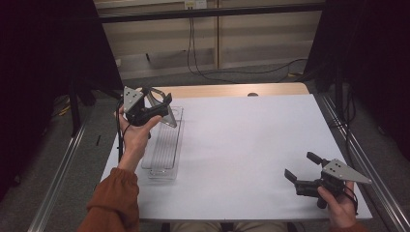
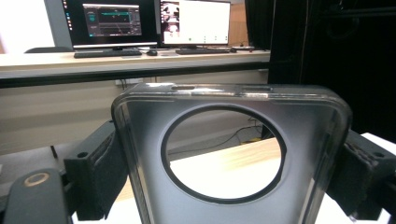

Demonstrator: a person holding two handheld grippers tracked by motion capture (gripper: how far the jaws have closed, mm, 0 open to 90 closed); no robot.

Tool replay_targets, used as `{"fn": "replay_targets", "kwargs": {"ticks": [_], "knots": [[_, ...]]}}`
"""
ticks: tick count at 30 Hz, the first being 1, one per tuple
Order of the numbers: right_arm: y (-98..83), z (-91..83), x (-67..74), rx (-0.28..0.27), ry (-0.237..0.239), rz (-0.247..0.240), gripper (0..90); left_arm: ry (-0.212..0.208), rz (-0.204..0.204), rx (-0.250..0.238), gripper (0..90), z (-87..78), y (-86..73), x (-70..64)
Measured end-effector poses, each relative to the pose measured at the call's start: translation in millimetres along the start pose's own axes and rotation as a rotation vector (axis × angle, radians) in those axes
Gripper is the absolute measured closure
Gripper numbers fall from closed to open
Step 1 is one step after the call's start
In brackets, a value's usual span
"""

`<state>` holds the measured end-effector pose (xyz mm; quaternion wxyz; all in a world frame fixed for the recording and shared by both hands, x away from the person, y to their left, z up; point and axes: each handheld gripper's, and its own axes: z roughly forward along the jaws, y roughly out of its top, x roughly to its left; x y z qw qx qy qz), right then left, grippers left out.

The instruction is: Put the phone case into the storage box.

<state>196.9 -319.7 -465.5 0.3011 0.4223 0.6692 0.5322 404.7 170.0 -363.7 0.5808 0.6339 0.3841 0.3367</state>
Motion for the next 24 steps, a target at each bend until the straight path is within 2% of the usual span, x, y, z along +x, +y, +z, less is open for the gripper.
{"fn": "replay_targets", "kwargs": {"ticks": [8, 9, 17, 24], "knots": [[-0.2, 0.4, 0.4, 0.003, 0.002, 0.001, 0.0, 0.007, -0.011, 0.021, 12.3, 11.2, -6.5, 0.5], [-0.2, 0.5, 0.4, 0.002, 0.001, 0.002, 0.0, 0.007, -0.026, 0.017, 12.3, 13.0, -7.3, 0.0], [-0.5, 0.7, 0.3, 0.004, 0.004, 0.003, 0.0, 0.032, -0.019, 0.022, 12.4, 22.0, -6.2, 4.8], [-0.6, 0.4, 0.7, 0.005, 0.010, 0.001, 0.0, 0.035, -0.015, 0.028, 12.4, 32.5, -9.4, 7.2]]}}
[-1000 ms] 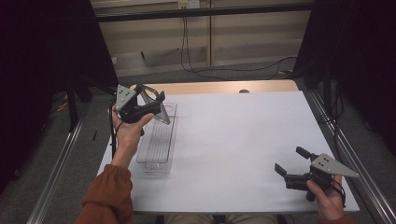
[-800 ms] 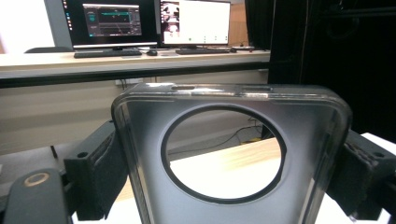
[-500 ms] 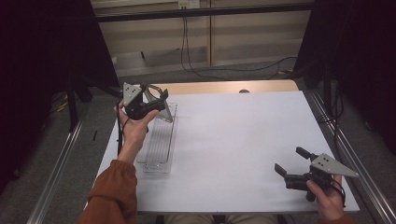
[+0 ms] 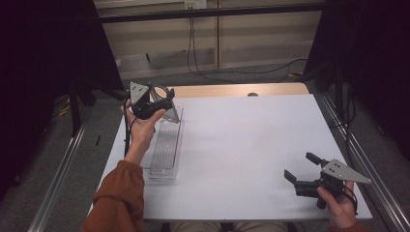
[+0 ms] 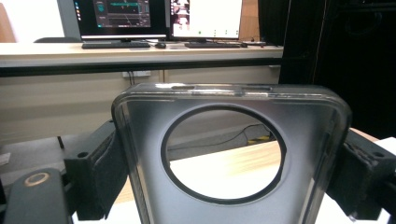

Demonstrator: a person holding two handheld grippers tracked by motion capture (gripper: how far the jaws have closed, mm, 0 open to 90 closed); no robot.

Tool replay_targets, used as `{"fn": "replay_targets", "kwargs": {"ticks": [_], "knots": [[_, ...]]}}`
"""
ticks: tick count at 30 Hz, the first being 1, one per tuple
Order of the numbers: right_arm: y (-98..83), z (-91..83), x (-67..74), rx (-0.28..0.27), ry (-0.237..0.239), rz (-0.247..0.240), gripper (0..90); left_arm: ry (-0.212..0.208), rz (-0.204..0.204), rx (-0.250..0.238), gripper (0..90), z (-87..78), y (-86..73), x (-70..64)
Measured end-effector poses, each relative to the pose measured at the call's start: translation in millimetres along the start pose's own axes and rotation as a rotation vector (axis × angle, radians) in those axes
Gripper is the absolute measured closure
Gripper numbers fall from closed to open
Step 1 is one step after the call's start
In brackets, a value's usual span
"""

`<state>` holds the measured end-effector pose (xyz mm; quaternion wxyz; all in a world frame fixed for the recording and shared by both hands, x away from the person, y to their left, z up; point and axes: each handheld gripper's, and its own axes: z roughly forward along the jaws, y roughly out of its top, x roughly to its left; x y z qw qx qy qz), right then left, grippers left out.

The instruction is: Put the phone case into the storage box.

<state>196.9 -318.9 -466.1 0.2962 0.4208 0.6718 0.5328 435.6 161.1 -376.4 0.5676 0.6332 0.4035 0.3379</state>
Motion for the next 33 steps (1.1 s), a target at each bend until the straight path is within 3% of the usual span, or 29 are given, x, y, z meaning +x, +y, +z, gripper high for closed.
{"fn": "replay_targets", "kwargs": {"ticks": [13, 26, 33], "knots": [[-0.4, -0.5, -0.2, -0.001, 0.000, -0.002, 0.0, 0.035, -0.020, 0.033, 12.4, 15.6, -13.2, 9.0], [-0.5, -0.5, 0.1, 0.002, 0.004, 0.002, 0.0, 0.023, -0.026, 0.069, 12.3, 28.1, -25.7, 13.7], [-0.7, 0.0, -0.1, 0.003, 0.003, 0.005, 0.0, 0.038, -0.028, 0.079, 12.3, 33.1, -30.5, 14.6]]}}
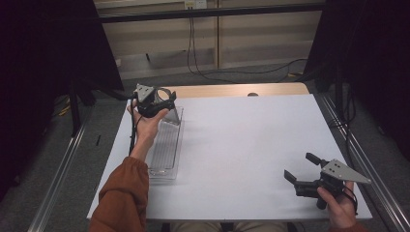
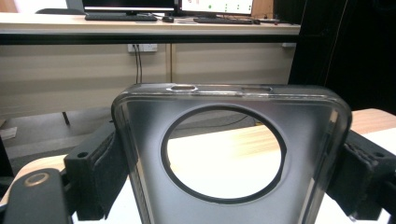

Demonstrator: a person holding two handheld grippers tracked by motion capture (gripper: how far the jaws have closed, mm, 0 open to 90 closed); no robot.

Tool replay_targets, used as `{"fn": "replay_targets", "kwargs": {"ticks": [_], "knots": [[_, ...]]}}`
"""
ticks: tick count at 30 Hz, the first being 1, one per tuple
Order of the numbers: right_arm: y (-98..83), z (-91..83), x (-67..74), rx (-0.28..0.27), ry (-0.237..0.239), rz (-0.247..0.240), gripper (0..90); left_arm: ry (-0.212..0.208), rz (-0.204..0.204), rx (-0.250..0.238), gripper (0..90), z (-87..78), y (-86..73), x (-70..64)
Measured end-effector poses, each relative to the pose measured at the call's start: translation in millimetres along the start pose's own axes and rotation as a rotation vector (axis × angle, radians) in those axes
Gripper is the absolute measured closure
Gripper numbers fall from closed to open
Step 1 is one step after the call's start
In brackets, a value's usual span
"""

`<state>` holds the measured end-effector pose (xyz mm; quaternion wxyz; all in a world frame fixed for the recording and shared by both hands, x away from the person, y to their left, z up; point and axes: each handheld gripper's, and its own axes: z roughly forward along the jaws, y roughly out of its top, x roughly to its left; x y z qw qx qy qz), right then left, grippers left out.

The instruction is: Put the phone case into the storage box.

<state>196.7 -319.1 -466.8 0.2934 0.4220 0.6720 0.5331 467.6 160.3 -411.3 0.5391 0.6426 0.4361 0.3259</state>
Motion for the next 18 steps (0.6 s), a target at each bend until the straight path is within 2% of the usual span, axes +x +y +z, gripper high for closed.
{"fn": "replay_targets", "kwargs": {"ticks": [4, 9, 18], "knots": [[0.0, 0.1, 0.0, -0.002, 0.003, -0.001, 0.0, -0.004, -0.001, 0.010, 12.3, 4.0, -3.3, 1.1], [-0.1, -0.1, 0.0, 0.000, 0.003, 0.001, 0.0, 0.015, -0.006, 0.030, 12.3, 8.8, -6.4, 1.8], [-0.3, -0.2, -0.4, 0.000, 0.007, -0.004, 0.0, 0.013, 0.004, 0.027, 12.0, 12.9, -9.9, 2.0]]}}
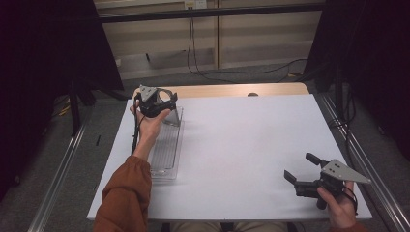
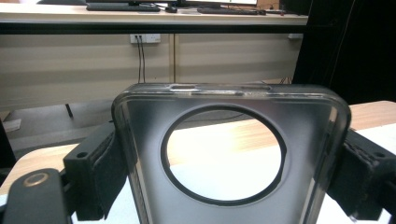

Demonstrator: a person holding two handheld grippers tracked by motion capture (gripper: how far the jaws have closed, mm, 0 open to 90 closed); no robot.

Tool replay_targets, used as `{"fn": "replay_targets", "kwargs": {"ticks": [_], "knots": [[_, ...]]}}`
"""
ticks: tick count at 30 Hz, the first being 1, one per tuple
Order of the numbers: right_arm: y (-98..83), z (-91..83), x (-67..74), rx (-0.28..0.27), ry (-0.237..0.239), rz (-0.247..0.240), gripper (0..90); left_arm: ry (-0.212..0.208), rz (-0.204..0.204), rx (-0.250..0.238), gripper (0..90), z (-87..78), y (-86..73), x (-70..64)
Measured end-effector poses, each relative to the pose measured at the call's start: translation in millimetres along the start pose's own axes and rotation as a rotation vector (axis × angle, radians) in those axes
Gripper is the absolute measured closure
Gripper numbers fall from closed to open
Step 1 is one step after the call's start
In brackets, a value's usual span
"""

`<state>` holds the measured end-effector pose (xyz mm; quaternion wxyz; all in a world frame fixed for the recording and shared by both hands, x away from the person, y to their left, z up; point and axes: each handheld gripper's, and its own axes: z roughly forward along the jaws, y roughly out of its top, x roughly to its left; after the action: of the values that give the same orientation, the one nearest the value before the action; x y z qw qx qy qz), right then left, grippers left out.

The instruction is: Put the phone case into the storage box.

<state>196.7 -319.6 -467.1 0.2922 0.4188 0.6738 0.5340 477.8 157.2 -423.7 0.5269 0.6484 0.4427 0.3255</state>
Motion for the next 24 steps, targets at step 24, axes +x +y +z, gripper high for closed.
{"fn": "replay_targets", "kwargs": {"ticks": [24], "knots": [[-0.3, -0.1, -0.1, 0.001, 0.010, 0.009, 0.0, 0.012, 0.016, 0.028, 6.9, 20.7, 2.9, -3.2]]}}
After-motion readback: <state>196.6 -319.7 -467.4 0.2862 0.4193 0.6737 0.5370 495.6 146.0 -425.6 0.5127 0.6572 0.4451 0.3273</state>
